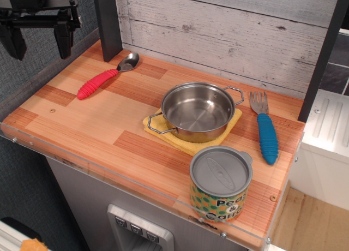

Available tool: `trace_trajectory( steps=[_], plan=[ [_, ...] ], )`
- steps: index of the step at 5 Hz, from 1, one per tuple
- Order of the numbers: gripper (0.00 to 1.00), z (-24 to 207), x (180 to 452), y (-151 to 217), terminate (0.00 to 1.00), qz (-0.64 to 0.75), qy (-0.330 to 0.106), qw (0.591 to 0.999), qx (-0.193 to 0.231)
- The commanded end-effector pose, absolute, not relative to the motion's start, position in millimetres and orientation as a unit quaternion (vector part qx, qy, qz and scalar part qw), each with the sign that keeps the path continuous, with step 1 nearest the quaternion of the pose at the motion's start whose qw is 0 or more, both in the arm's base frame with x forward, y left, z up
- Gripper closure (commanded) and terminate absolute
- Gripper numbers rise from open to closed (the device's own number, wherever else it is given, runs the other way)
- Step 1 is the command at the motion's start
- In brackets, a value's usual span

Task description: Move the can in front of the red spoon

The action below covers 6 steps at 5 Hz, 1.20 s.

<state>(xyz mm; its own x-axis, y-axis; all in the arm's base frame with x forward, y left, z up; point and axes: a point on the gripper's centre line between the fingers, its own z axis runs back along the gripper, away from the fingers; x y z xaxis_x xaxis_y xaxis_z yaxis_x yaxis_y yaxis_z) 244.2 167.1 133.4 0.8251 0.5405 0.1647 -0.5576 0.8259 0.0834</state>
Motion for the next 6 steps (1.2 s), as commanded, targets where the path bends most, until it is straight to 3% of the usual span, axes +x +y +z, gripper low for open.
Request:
trace_trajectory(
  steps=[1, 3, 5, 6],
  plan=[
    [0.0, 133.4, 244.2, 167.1, 0.0, 0.288, -0.067, 0.953, 0.064],
    [0.0, 151.8, 266.0, 84.9, 0.0, 0.31, -0.08, 0.947, -0.005],
    [0.0, 136.1, 277.6, -8.4, 0.0, 0.37, -0.042, 0.927, -0.037],
    [0.0, 130.6, 270.9, -58.4, 0.0, 0.357, -0.026, 0.932, -0.062]
  ],
)
